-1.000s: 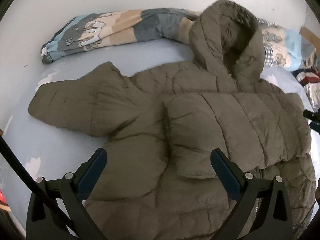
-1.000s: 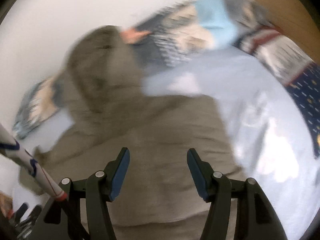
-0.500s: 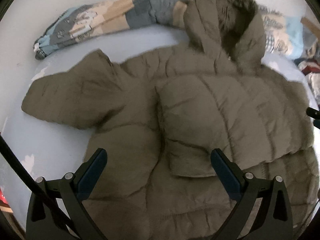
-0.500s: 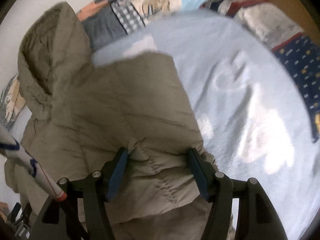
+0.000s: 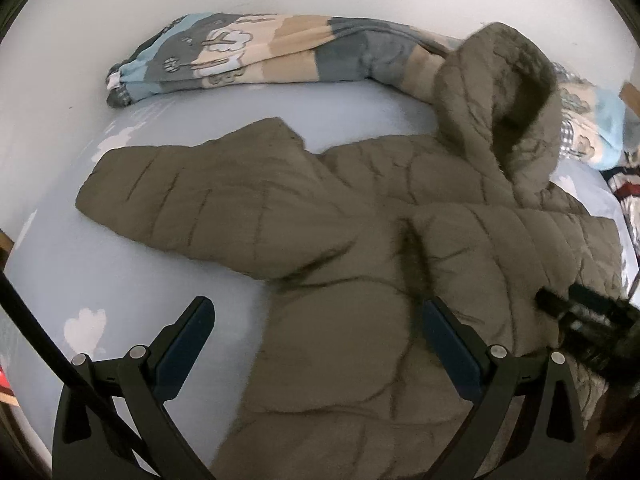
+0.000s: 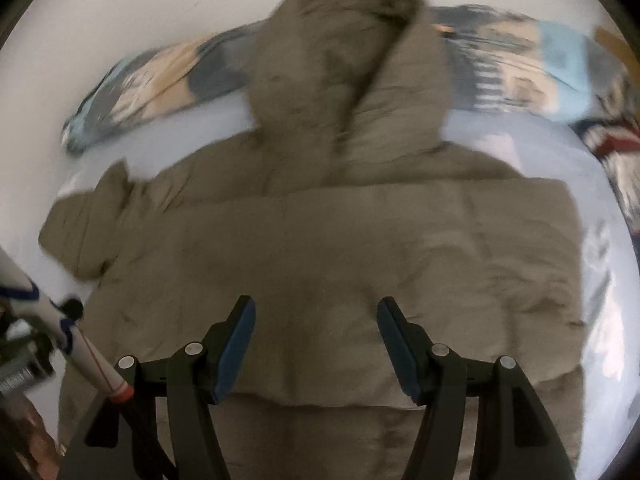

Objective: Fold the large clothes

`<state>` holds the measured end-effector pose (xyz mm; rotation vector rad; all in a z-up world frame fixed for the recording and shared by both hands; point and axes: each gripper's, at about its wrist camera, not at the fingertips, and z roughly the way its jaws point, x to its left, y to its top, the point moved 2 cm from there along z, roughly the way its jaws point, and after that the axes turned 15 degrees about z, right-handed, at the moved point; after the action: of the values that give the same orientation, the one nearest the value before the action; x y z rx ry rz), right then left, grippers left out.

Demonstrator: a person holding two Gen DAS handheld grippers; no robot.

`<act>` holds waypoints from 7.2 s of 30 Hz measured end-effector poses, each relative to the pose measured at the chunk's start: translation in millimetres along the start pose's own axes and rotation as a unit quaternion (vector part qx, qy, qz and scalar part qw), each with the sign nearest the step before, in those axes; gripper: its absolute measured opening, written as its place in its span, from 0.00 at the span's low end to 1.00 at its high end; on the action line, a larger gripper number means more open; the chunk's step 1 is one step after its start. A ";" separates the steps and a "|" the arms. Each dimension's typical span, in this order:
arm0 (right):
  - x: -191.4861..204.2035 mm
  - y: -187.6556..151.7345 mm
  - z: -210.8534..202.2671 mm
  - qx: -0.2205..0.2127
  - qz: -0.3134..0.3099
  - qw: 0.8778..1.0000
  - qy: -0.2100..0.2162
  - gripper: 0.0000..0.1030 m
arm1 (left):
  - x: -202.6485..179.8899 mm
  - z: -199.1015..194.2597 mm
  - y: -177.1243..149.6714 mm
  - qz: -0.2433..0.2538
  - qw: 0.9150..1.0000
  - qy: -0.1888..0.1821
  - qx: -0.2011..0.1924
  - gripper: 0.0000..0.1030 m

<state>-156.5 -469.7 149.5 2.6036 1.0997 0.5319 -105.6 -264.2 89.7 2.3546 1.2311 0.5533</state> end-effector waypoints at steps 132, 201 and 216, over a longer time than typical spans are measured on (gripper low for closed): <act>-23.7 -19.6 -7.3 0.033 0.301 0.930 0.206 0.17 | 133.3 4.0 -5.8 -0.230 0.967 -0.105 -0.033 0.77; -106.7 -11.1 -2.5 -0.013 0.129 0.988 -0.085 0.41 | -56.0 43.0 25.1 0.092 0.995 -0.022 0.017 0.78; -68.2 -15.7 -16.0 -0.022 0.102 0.993 -0.059 0.51 | -81.3 35.1 22.9 0.123 0.991 -0.039 0.015 0.78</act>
<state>-217.3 -507.2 142.3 2.6866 0.7825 0.4325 -114.7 -350.4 60.7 2.5462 0.9262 0.5179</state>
